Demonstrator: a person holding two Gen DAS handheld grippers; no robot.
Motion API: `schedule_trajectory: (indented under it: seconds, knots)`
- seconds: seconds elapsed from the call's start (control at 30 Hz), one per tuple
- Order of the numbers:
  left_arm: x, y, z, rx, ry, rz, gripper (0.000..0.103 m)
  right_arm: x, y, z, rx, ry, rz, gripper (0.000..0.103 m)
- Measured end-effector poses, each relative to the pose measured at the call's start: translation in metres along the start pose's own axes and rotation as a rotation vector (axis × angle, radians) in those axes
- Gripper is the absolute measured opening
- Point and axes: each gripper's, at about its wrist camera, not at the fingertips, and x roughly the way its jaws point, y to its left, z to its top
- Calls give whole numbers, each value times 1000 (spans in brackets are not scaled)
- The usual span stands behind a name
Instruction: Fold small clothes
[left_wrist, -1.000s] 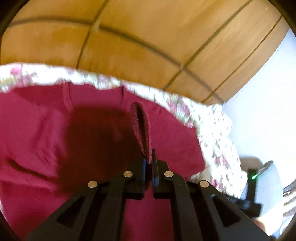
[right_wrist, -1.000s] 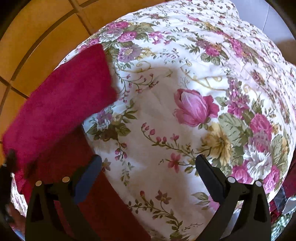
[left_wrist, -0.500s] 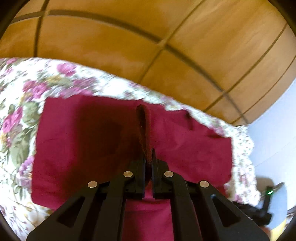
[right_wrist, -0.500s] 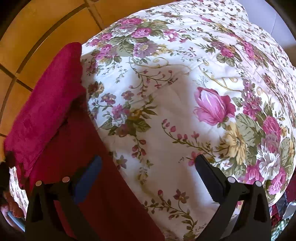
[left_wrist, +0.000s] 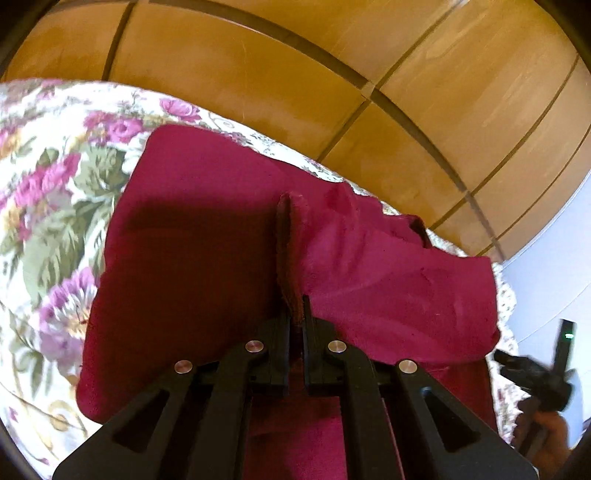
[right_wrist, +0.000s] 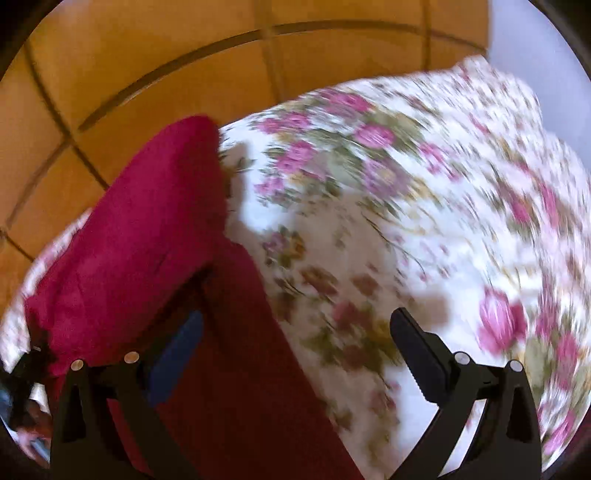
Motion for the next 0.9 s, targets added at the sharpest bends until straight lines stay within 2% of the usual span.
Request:
schedule_trajectory:
  seconds: [0.1,0.2,0.27,0.3,0.37,0.43,0.5,0.6,0.73,0.8,0.9]
  knots:
    - [2,5,0,-20,0,-24,4,17,22,4,-114,-47,-97,101]
    - [3,2,-1,-6,-1,-11,4,20,32,12,-159,-134,-156,101]
    - [4,4,-2,-12,-1,-21,4,15,24,19,-99,-183,-182,101]
    - [4,5,-2,-18,1,-28,4,14,13,21,-42,-177,-181,101]
    - [7,4,-1,-18,7,-34,4,23,-13,21,56,-104,-218,101]
    - [10,1,-1,1,18,-35,4,51,-40,9,147,52,-161,101]
    - [12,-5,-1,21,21,-19,4,52,-51,3,232,50,-115,101]
    - [12,0,-1,-1,22,-40,4,49,-49,6,237,73,-137,101]
    - [10,3,-1,-13,16,-57,4,44,-56,3,263,105,-88,101]
    - [9,2,-1,-13,10,-68,9,36,-58,2,272,142,-55,101]
    - [5,-1,-4,10,0,-103,29,21,-65,-5,347,195,-23,101]
